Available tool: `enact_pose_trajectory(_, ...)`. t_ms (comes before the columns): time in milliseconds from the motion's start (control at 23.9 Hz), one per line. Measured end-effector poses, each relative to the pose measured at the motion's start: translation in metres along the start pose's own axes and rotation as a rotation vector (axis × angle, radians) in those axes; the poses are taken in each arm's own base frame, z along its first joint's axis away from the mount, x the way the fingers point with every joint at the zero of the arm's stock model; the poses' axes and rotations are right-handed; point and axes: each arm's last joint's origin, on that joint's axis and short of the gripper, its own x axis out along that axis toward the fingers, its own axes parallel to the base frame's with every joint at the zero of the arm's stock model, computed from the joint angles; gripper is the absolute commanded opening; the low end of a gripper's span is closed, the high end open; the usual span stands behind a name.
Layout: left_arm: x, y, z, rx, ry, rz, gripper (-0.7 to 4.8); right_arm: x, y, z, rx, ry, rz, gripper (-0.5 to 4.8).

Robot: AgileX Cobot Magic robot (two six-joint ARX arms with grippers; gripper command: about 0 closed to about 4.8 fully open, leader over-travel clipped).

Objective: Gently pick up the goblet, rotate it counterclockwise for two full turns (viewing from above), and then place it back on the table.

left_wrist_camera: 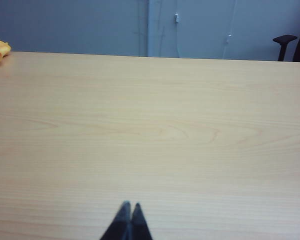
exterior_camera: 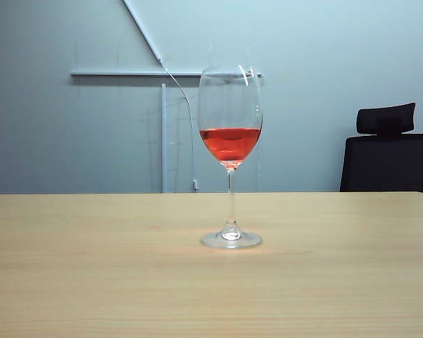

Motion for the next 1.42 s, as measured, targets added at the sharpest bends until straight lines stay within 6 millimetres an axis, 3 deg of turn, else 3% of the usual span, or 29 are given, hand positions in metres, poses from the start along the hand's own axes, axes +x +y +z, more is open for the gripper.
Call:
enact_pose_trajectory(251,0.0,0.0,0.0,0.0,0.0,0.0,-0.05,-0.003,-0.018,-0.023,-0.029,0.059,-0.072,-0.09)
enact_pose_trajectory(460,0.0,0.0,0.0,0.0,0.0,0.0,-0.05,-0.01,-0.021,-0.022,-0.024,-0.005,-0.107,-0.09)
enact_pose_trajectory(836,0.0,0.0,0.0,0.0,0.0,-0.001,-0.05,-0.012,-0.026,-0.034,0.069,0.109,-0.248,-0.09)
enact_pose_trajectory(1421,0.0,0.0,0.0,0.0,0.0,-0.001,-0.05,-0.012,-0.026,-0.037,0.078,0.143,-0.247,-0.09)
